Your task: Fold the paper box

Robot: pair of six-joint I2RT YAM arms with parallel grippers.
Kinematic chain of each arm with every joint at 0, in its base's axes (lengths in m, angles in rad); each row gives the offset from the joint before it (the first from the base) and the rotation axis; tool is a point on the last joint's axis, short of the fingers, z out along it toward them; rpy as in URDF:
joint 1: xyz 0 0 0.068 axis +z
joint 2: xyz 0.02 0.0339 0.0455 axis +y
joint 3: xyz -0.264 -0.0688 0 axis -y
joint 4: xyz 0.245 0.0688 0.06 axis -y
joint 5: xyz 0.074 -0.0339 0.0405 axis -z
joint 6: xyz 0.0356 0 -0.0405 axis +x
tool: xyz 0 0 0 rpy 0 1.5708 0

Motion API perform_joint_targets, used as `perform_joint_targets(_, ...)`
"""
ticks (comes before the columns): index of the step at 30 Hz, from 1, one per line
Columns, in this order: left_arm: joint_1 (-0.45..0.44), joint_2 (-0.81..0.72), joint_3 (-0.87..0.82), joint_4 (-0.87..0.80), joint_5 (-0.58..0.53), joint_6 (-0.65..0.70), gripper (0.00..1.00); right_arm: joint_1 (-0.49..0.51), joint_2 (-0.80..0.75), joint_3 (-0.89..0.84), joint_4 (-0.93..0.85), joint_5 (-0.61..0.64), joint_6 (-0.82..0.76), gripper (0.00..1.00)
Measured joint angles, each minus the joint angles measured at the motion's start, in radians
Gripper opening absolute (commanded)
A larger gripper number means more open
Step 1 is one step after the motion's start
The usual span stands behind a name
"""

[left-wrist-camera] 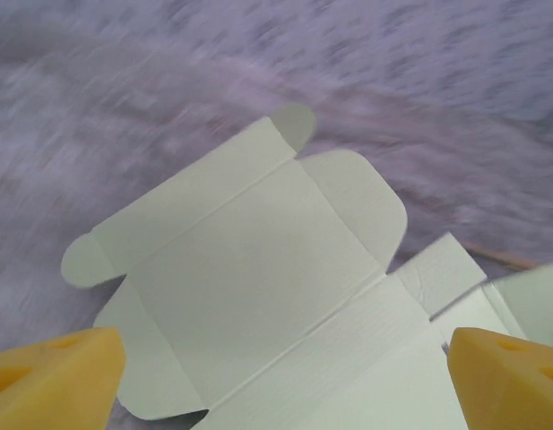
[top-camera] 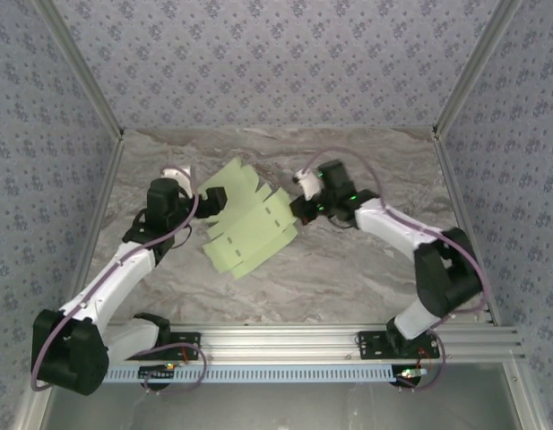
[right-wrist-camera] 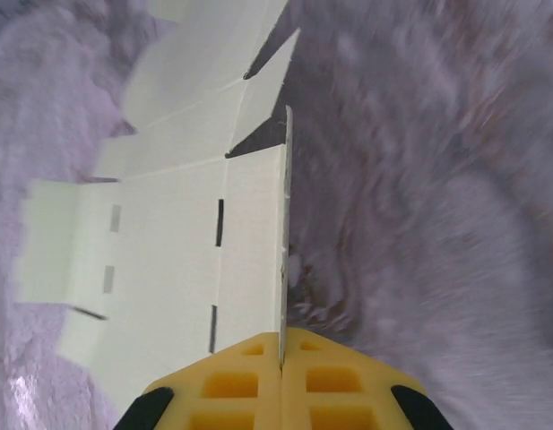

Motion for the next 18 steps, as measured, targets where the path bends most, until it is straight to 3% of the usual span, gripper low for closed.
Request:
perform_joint_targets(3, -0.023, 0.038, 0.126, 0.002, 0.14, 0.132, 0.87, -0.084, -0.065, 0.088, -0.11, -0.105, -0.129, 0.0)
perform_joint_targets(7, -0.101, 0.113, 0.335, -0.077, 0.266, 0.354, 0.87, -0.108, -0.089, 0.225, -0.266, -0.187, -0.285, 0.0)
perform_joint_targets(13, -0.283, 0.203, 0.558, -0.329, 0.294, 0.726, 0.89, -0.103, -0.091, 0.333, -0.455, -0.216, -0.433, 0.0)
perform_joint_targets(18, -0.307, 0.28, 0.682, -0.531, 0.29, 0.929, 0.88, -0.1, -0.1, 0.347, -0.542, -0.225, -0.503, 0.0)
